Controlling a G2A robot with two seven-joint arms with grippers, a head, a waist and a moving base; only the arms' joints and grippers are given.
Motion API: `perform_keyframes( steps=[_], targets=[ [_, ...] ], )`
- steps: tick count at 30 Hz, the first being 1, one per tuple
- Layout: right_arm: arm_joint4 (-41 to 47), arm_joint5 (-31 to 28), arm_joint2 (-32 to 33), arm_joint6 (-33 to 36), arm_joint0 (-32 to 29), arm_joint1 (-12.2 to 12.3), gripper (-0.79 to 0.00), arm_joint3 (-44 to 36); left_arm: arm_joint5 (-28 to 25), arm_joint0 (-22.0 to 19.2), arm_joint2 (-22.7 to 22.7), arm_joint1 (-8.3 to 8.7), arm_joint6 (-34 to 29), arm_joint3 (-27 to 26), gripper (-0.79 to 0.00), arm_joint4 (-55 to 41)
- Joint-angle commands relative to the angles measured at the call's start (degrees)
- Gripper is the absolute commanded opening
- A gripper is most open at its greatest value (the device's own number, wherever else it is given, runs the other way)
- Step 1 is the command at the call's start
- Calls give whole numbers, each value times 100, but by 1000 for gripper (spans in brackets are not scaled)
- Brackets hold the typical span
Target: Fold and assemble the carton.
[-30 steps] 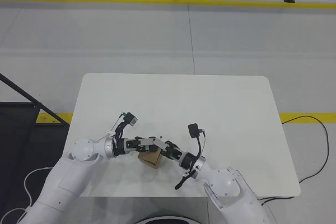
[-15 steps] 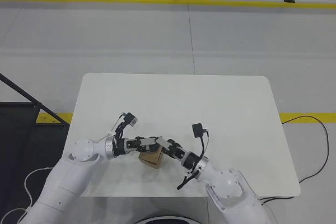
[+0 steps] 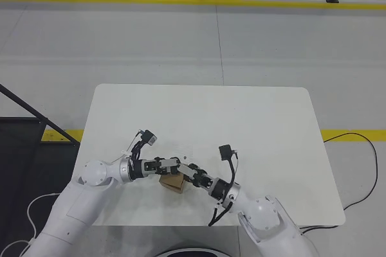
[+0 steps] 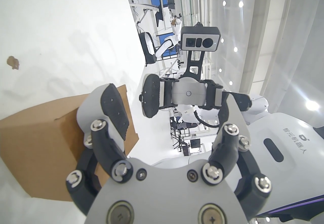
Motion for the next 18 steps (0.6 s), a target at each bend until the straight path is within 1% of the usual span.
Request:
perform_keyframes(
  steps=[1, 5, 18],
  targets=[
    [63, 20, -20, 155, 70, -1, 0, 70, 0, 2, -3, 0, -2, -3, 0, 1],
    [111, 80, -100, 384, 174, -4, 0, 179, -2, 8, -8, 0, 4, -2, 0, -7],
    [114, 225, -212, 449, 328, -16, 0, 411, 6, 7, -13, -1, -7, -7, 0, 3]
  ],
)
